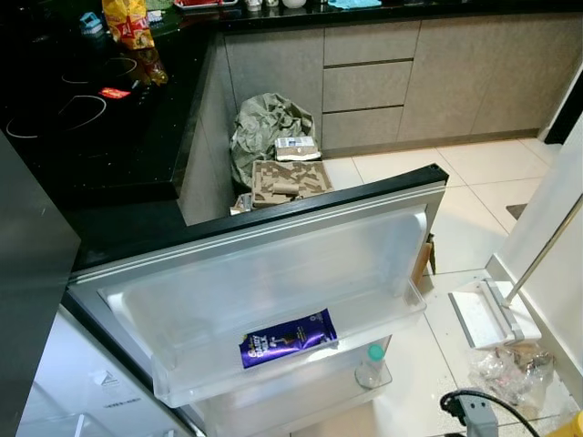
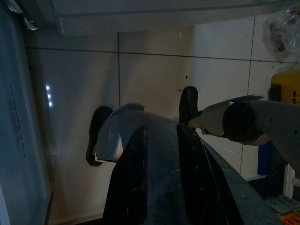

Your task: Restocking fridge

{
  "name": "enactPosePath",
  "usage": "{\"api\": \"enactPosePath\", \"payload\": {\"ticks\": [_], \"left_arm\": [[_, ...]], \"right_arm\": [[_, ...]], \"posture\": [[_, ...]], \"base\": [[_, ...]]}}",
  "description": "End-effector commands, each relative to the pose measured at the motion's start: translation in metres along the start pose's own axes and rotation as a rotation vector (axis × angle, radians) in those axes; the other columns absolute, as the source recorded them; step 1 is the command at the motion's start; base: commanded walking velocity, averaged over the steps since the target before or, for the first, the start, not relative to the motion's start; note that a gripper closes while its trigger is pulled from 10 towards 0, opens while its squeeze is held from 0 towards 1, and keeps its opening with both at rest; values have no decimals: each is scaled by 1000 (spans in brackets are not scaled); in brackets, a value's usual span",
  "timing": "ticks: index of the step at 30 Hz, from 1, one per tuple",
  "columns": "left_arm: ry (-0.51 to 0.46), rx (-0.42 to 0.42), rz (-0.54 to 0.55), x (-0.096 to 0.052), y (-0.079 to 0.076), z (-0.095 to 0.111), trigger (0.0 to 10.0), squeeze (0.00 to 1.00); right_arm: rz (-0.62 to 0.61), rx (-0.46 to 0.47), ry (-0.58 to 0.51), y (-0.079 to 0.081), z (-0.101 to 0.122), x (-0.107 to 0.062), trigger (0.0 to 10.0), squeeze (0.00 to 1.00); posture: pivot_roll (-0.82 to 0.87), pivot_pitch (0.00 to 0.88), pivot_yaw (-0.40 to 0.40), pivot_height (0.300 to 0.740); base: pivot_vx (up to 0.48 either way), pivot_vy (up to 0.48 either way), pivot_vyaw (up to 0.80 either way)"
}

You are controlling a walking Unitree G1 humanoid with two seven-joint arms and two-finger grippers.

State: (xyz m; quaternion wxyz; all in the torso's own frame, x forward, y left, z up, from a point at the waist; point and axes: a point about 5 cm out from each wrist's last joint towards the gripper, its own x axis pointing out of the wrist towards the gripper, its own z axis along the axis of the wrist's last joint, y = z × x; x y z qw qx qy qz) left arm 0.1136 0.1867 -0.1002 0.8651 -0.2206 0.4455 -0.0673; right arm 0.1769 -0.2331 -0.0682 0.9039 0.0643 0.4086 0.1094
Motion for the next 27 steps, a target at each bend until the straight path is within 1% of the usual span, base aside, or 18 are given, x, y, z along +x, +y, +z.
{"api": "enactPosePath", "payload": {"ticks": [1, 7, 13, 27], "left_arm": [[30, -22, 37, -6, 8, -8, 10000, 0], [40, -28, 36, -6, 7, -10, 10000, 0], [52, -28, 22, -4, 3, -12, 10000, 0], [63, -22, 19, -4, 3, -12, 10000, 0]], "right_arm": [[-16, 21, 32, 2, -10, -1, 10000, 0], [-27, 20, 48, 2, -13, -1, 10000, 0], [-58, -4, 59, 0, -14, -2, 10000, 0], [-66, -11, 60, -2, -15, -4, 10000, 0]], "posture": [[-58, 82, 0, 740], [-60, 78, 0, 740], [-64, 77, -2, 740], [-63, 79, -3, 740]], "base": [[0, -469, 0], [0, -470, 0], [0, -471, 0], [0, -472, 0]]}}
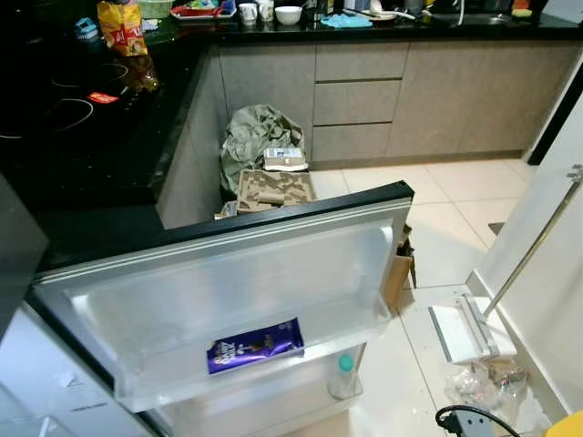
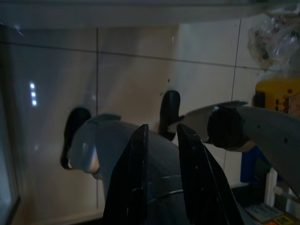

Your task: Restocking fridge

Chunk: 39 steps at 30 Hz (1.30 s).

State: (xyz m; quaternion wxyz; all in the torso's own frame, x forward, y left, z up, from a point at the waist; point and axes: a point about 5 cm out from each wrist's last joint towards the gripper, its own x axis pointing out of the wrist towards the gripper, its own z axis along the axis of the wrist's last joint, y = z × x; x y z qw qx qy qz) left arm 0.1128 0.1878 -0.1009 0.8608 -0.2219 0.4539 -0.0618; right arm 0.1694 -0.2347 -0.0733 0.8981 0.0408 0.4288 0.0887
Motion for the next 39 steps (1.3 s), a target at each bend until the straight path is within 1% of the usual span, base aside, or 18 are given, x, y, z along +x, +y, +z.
{"api": "enactPosePath", "payload": {"ticks": [1, 19, 21, 30, 33, 37, 39], "left_arm": [[48, -11, 7, -3, 2, -11, 10000, 0], [53, -11, -2, -2, 0, -10, 10000, 0], [54, -15, -3, -2, 0, -11, 10000, 0], [67, -16, 2, -3, 0, -13, 10000, 0], [71, -15, 6, -3, 0, -14, 10000, 0], [70, -21, 11, -2, 0, -14, 10000, 0], [67, -24, 16, -2, 0, -13, 10000, 0]], "right_arm": [[-7, 8, 19, 0, -6, -2, 10000, 0], [-9, -6, 26, 0, -8, -2, 10000, 0], [12, 0, 10, 1, -7, -2, 10000, 0], [70, -8, 18, 3, -10, -3, 10000, 0], [85, -28, 27, 4, -11, -4, 10000, 0], [94, -27, 27, 3, -11, -5, 10000, 0], [103, -43, 33, 1, -11, -6, 10000, 0]], "posture": [[-63, 79, -3, 740], [-62, 69, 0, 740], [-63, 70, 0, 740], [-63, 70, 0, 740], [-66, 71, 2, 740], [-67, 70, 2, 740], [-67, 70, 2, 740]], "base": [[0, -472, 0], [0, -472, 0], [0, -472, 659], [0, -472, 693], [0, -472, 690], [0, 0, 694], [0, 0, 691]]}}
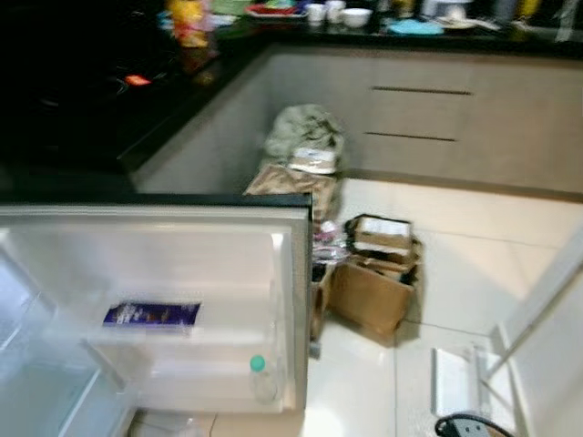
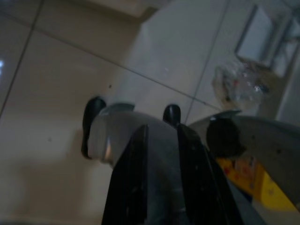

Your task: Restocking fridge

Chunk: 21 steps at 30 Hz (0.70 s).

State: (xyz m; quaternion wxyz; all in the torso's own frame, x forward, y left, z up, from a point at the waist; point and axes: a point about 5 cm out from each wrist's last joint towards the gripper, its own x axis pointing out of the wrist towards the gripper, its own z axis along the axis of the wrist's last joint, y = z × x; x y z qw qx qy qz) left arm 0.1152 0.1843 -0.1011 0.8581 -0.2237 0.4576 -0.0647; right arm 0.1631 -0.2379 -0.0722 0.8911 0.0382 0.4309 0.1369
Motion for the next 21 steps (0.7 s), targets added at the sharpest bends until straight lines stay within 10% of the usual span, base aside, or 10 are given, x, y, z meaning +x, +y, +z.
{"api": "enactPosePath", "payload": {"ticks": [1, 21], "left_arm": [[57, -22, 21, -4, 3, -14, 10000, 0], [50, 7, 48, -4, 5, -11, 10000, 0]], "right_arm": [[18, 3, 18, 4, -6, 0, 10000, 0], [19, -10, 22, 5, -7, 0, 10000, 0]], "posture": [[-67, 70, 2, 740], [-71, 67, 6, 740]], "base": [[0, 0, 688], [0, 0, 693]]}}
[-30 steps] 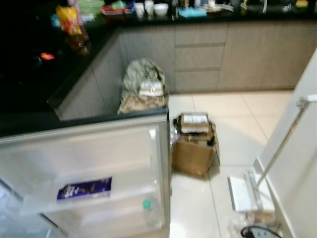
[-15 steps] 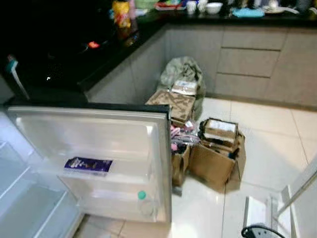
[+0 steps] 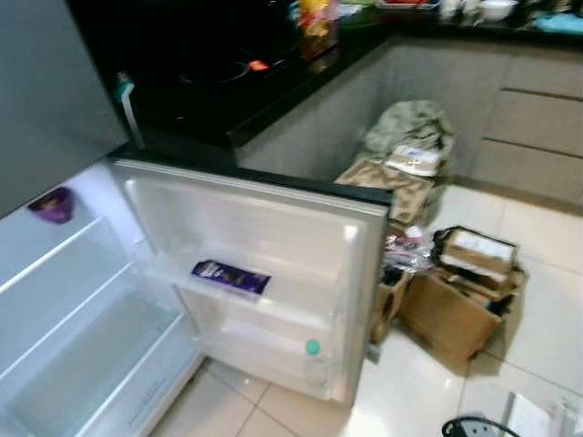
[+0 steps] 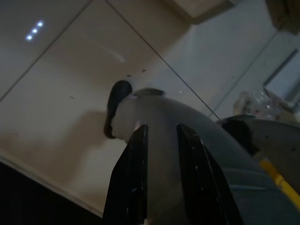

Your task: Restocking fridge

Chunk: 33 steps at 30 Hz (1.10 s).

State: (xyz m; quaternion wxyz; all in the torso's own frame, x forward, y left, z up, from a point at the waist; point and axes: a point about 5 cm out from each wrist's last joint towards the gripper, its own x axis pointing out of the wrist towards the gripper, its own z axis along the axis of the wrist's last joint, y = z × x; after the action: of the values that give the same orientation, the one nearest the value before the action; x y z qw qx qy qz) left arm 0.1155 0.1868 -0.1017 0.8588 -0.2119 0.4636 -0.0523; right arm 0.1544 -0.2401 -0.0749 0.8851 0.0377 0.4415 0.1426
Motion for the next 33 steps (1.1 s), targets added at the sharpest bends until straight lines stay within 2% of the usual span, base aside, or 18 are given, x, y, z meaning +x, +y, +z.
{"api": "enactPosePath", "payload": {"ticks": [1, 5, 10, 11, 14, 33], "left_arm": [[42, 13, 10, -2, 1, -10, 10000, 0], [38, 21, 9, -1, -1, -9, 10000, 0], [29, 58, 34, 0, -1, -5, 10000, 0], [27, 57, 29, 1, -1, -4, 10000, 0], [28, 52, 20, 1, -2, -3, 10000, 0], [60, 57, 13, 0, -1, -9, 10000, 0]], "right_arm": [[-8, -5, 3, 6, 1, 5, 10000, 0], [-38, 3, 10, 6, -1, 5, 10000, 0], [-154, 52, -5, -1, 0, 4, 10000, 0], [-211, 69, -1, -6, -1, 2, 10000, 0], [-233, 66, 13, -8, -3, 1, 10000, 0], [-294, 80, 74, -12, -21, -6, 10000, 0]], "posture": [[-69, 62, 2, 740], [-70, 58, 3, 740], [-70, 58, 3, 740], [-70, 58, 3, 740], [-70, 58, 3, 740], [-72, 50, -1, 740]], "base": [[0, 0, 694], [0, 0, 694], [0, 0, 700], [0, 0, 0], [0, 0, 0], [0, -471, 0]]}}
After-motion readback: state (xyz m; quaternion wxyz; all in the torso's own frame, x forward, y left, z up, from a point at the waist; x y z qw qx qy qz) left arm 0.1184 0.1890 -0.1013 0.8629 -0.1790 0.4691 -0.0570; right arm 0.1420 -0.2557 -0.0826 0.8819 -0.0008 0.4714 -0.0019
